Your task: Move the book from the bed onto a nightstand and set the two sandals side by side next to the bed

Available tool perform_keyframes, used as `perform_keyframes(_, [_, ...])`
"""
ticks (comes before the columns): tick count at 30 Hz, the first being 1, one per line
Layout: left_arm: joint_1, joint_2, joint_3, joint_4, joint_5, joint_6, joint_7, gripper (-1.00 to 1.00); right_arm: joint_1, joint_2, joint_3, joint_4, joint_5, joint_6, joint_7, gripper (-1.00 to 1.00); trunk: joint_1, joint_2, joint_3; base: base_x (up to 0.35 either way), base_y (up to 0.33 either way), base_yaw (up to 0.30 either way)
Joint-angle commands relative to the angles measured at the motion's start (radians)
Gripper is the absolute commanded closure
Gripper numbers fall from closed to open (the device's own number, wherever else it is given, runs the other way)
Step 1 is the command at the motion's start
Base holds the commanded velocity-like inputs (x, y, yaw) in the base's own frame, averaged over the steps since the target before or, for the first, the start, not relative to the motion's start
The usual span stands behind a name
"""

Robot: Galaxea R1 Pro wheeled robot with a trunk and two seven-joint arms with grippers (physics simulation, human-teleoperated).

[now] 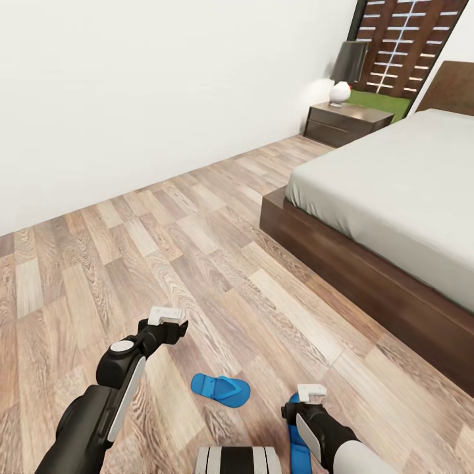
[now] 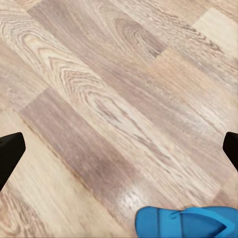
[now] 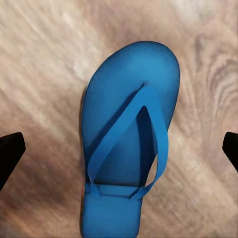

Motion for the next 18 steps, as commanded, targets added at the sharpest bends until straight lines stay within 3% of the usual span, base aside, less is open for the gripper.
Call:
perform_keyframes(1, [0.000,0.001,-0.001,-0.002,-0.002,0.005,-0.003,-1.00,0.000,0.000,0.000,-0.002,0.000,0.006,-0.003,-1.00,0.000,0.000,-0.001,0.000,0.000,0.000])
perform_keyframes(18, [0.008,0.001,-0.001,-0.027,-0.002,0.006,-0.003,-1.00,-0.003,-0.001,0.000,-0.001,0.000,0.006,-0.003,-1.00,0.000,0.000,-0.001,0.000,0.000,0.000])
